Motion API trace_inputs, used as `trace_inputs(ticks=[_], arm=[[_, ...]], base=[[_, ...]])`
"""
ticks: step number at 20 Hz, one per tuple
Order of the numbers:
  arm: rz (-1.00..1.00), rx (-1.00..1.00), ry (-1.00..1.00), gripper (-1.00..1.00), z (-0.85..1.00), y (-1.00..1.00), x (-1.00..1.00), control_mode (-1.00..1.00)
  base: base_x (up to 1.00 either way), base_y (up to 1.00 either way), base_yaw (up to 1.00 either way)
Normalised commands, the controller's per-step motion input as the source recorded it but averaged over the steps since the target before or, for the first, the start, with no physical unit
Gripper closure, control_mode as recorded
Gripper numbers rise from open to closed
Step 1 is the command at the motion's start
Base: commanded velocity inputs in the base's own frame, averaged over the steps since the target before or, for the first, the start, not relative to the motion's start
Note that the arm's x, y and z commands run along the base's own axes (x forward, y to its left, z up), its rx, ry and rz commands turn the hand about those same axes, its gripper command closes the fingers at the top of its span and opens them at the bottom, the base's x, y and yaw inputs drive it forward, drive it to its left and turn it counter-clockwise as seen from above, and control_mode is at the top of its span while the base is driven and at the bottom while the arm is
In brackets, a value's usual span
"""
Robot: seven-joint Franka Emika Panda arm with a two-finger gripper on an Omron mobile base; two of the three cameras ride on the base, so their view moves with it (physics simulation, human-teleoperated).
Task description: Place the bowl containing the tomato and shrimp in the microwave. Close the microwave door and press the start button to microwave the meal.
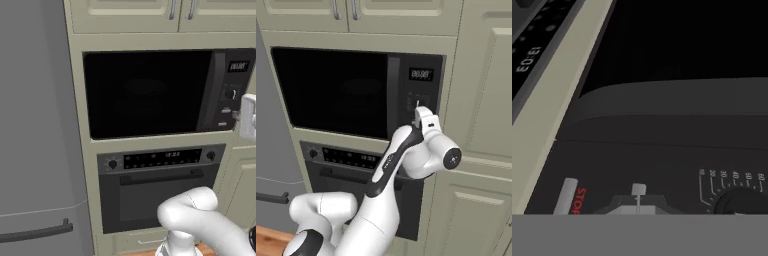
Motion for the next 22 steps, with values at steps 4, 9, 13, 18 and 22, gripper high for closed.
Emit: trace_inputs(ticks=[4,9,13,18,22], arm=[[0.0,0.0,-0.02,1.0,-0.03,0.0,0.21,-1.0],[-0.01,0.0,-0.03,1.0,-0.07,0.0,0.19,-1.0],[0.0,0.0,-0.04,1.0,-0.1,0.0,0.18,-1.0],[-0.01,0.0,-0.04,1.0,-0.09,0.0,0.21,-1.0],[-0.02,0.0,-0.04,1.0,-0.08,0.0,0.24,-1.0]], base=[[0.0,0.0,0.0],[0.0,0.0,0.0],[0.0,0.0,0.0],[0.0,0.0,0.0],[0.0,0.0,0.0]])
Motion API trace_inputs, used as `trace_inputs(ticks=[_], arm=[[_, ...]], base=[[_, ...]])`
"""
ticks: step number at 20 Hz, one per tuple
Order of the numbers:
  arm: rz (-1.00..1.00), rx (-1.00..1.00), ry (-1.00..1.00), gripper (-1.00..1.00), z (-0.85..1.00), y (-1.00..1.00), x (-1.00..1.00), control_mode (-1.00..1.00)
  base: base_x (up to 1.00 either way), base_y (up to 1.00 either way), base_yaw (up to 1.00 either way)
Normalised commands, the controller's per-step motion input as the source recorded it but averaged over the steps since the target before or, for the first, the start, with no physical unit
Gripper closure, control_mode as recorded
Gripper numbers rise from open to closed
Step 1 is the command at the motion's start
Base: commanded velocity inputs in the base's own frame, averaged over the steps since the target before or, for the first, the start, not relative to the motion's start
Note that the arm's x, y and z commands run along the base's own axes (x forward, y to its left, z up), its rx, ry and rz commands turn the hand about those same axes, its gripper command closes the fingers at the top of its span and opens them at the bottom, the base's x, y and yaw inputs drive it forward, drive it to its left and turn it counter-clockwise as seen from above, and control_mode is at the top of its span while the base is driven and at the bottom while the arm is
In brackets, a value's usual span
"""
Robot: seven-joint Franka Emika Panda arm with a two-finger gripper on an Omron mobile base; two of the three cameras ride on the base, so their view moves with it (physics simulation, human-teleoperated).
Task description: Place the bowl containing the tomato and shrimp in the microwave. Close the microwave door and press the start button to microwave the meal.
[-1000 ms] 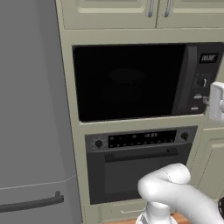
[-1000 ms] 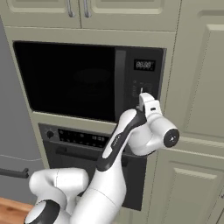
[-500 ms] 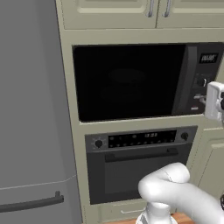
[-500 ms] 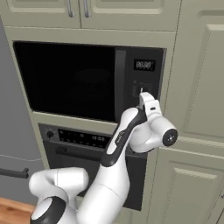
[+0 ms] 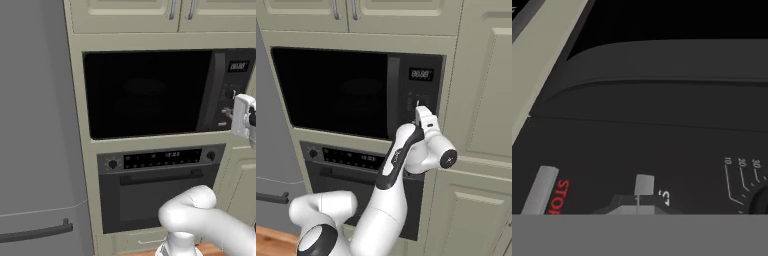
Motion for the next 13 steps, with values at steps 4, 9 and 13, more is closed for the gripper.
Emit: trace_inputs(ticks=[4,9,13], arm=[[-0.03,0.0,-0.05,1.0,-0.05,0.0,0.29,-1.0],[-0.05,0.0,-0.06,1.0,-0.03,-0.03,0.19,-1.0],[-0.05,0.0,-0.06,1.0,0.0,-0.28,-0.2,-1.0]], base=[[0.0,0.0,0.0],[0.0,0.0,0.0],[0.0,0.0,0.0]])
